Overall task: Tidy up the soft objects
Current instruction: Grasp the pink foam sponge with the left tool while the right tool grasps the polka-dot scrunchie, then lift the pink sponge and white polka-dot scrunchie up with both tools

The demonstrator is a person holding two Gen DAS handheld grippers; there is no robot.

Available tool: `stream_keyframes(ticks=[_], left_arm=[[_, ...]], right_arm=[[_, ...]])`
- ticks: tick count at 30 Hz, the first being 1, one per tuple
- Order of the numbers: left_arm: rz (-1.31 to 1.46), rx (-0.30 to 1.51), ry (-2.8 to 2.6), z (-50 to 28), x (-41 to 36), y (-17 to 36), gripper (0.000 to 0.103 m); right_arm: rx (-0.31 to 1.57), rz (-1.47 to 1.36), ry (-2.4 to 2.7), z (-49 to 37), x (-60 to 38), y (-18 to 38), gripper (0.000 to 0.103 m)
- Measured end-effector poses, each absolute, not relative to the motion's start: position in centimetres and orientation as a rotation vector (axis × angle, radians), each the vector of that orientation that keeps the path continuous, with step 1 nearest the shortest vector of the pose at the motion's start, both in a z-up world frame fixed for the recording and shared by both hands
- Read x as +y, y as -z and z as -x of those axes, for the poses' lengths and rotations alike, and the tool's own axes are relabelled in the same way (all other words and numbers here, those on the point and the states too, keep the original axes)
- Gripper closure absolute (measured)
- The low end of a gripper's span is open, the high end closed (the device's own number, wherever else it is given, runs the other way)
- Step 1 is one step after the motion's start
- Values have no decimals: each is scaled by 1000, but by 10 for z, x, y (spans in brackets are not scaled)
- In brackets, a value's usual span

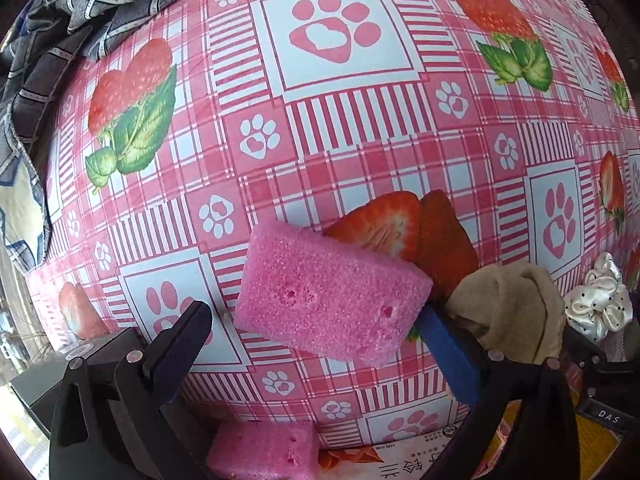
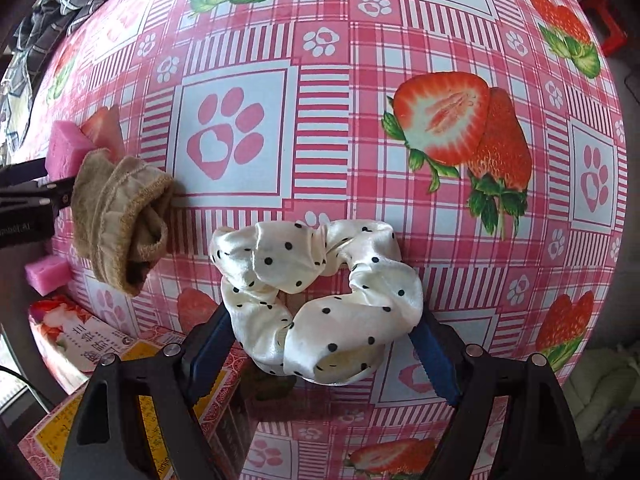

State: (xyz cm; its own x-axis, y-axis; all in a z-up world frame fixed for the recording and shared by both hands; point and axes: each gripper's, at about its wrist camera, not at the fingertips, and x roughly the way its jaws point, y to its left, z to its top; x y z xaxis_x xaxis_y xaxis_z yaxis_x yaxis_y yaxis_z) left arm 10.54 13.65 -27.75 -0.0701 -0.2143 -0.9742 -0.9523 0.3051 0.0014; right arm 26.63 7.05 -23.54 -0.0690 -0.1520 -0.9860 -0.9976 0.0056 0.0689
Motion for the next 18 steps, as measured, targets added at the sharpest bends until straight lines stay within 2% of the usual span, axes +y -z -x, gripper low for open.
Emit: stream_keyframes(ticks=[1,2,4,6,7,11,18], left_arm=[[1113,1540,-885,-102,142,281,0],[1092,1551,-884,-102,141,279,0],[1030,1558,-874,-109,143,277,6],[999,1538,-848,-117,140,271,19],[1000,1523,-833,-119,139,268,29],[897,1508,-880,-129,136,253,30],[905,1393,-966,-119,130,205,30]], right_arm=[[1345,1303,-1171,-264,68,235,37],[1322,1310,-1166,-262,67,233,44],[1322,1293,-1180,-260,63,228,69],[1361,1255,-1190,-264,60,224,71],[1360,1240,-1190,-265,58,221,72],[1368,1176,-1220,-268,54,204,72],[1386,1077,-1245,-280,45,169,72]])
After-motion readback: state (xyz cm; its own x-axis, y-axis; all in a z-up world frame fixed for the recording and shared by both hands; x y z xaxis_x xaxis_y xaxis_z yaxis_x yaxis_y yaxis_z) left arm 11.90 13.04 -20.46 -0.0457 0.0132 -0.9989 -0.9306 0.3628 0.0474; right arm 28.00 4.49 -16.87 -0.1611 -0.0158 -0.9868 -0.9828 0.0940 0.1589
